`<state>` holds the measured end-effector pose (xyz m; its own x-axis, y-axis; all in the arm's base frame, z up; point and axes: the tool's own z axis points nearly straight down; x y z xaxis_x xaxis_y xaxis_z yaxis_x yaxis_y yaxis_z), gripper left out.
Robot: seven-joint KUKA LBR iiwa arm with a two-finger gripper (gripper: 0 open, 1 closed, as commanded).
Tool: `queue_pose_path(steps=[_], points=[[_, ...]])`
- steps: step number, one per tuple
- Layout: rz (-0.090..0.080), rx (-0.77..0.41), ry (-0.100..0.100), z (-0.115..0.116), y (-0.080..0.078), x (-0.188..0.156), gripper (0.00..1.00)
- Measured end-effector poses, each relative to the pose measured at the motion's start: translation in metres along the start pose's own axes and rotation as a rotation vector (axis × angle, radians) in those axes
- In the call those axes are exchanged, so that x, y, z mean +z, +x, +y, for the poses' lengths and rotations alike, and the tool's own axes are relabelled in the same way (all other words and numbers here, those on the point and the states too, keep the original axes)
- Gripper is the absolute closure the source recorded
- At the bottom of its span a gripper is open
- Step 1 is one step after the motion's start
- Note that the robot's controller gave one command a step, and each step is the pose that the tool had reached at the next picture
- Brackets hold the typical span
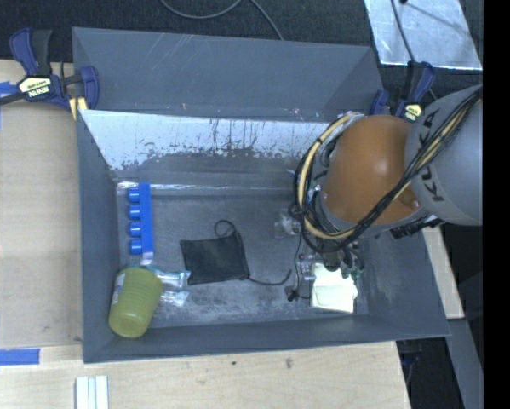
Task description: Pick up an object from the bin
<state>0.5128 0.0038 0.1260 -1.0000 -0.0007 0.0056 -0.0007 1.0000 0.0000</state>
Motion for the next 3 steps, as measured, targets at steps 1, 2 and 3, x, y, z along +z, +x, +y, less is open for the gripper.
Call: queue_pose_path(steps=[1,2,3], points=[[-0.008,0.0,0.0,0.0,-0.002,-0.004,0.0],[-0.005,0.11,0.0,0.047,-0.008,0.03,0.0],[-0.008,0.016,-0.001,0.064,-0.025,0.031,0.0]])
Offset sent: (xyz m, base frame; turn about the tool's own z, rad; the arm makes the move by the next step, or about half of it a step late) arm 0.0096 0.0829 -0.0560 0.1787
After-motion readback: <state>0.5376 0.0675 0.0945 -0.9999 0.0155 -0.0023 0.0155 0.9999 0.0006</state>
